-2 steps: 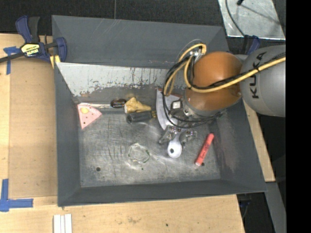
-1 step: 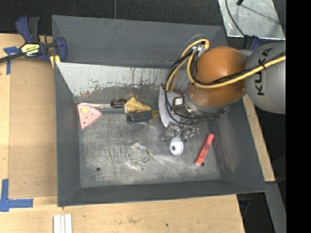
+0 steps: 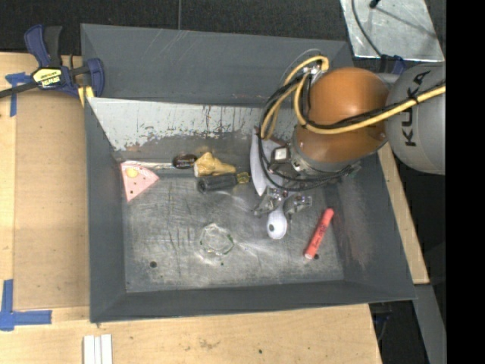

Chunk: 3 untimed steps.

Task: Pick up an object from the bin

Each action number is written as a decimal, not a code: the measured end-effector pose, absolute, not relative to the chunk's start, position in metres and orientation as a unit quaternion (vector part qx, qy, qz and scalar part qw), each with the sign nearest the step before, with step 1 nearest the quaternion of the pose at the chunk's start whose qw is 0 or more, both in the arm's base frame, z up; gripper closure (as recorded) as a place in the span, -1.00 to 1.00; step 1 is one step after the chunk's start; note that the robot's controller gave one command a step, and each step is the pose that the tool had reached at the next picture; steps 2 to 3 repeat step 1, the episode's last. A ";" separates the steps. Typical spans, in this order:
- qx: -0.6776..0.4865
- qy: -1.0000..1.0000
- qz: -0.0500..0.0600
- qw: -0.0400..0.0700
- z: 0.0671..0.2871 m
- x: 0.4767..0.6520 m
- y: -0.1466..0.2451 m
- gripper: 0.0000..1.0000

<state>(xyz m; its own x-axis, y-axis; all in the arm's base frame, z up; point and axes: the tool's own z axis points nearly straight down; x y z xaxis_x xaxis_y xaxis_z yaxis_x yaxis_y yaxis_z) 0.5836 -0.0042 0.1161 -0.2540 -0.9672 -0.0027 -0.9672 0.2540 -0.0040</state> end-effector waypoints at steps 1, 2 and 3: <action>-0.611 0.792 0.001 0.000 0.125 0.582 -0.004 1.00; -0.611 0.792 0.001 0.000 0.125 0.582 -0.004 1.00; -0.611 0.792 0.001 0.000 0.125 0.582 -0.004 1.00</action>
Offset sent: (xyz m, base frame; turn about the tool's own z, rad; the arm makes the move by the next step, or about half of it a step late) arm -0.0001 0.0001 0.0173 0.0000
